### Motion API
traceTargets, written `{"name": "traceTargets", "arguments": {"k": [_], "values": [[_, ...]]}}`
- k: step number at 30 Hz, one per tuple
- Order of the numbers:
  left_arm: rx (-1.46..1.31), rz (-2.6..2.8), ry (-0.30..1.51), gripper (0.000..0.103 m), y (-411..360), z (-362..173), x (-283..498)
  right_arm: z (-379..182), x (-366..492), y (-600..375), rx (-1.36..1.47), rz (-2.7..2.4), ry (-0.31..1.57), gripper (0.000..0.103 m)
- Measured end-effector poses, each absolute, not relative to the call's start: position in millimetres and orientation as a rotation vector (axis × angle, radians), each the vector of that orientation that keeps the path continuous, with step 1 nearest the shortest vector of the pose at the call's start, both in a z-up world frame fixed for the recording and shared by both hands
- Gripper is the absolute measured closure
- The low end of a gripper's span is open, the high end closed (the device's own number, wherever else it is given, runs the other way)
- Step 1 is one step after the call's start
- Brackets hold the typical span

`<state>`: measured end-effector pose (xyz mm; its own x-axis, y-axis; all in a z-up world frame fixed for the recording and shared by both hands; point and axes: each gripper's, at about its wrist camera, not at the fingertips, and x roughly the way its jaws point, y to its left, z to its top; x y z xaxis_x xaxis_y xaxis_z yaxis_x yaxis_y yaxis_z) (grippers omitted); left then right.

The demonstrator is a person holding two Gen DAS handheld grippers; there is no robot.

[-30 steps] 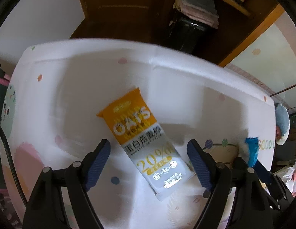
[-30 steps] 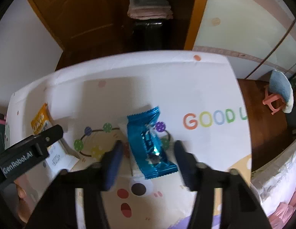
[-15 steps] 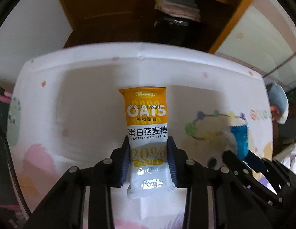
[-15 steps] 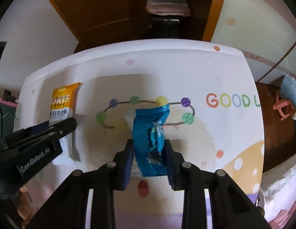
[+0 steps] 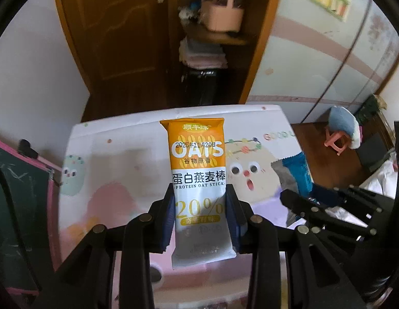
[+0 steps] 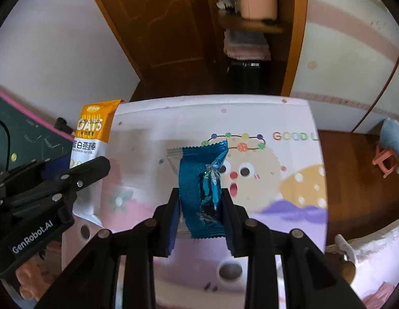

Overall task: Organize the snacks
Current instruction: 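Lower both held snacks into the white tray and open both grippers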

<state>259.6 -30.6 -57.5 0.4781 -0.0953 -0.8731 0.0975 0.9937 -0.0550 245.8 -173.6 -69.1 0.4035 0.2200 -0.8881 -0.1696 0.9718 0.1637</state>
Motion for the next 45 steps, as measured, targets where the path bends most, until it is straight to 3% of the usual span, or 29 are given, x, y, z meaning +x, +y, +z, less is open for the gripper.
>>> {"name": "traceTargets", "arguments": {"k": [7, 15, 31, 45], "values": [[0.063, -0.122, 0.981, 0.069, -34.2, -6.7, 148.4, -20.7, 158.6, -178.9, 0.064, 0.272, 1.053, 0.073], [0.089, -0.111, 0.966, 0.068, -42.4, 4.4, 72.4, 1.8, 85.3, -179.4, 0.070, 0.318, 1.008, 0.073], [0.121, -0.090, 0.953, 0.068, -54.8, -5.0, 22.0, 11.9, 22.9, -183.3, 0.079, 0.323, 0.988, 0.073], [0.127, -0.043, 1.074, 0.065, -36.4, -49.9, 5.3, -35.4, -2.2, -175.6, 0.062, 0.270, 1.114, 0.073]]}}
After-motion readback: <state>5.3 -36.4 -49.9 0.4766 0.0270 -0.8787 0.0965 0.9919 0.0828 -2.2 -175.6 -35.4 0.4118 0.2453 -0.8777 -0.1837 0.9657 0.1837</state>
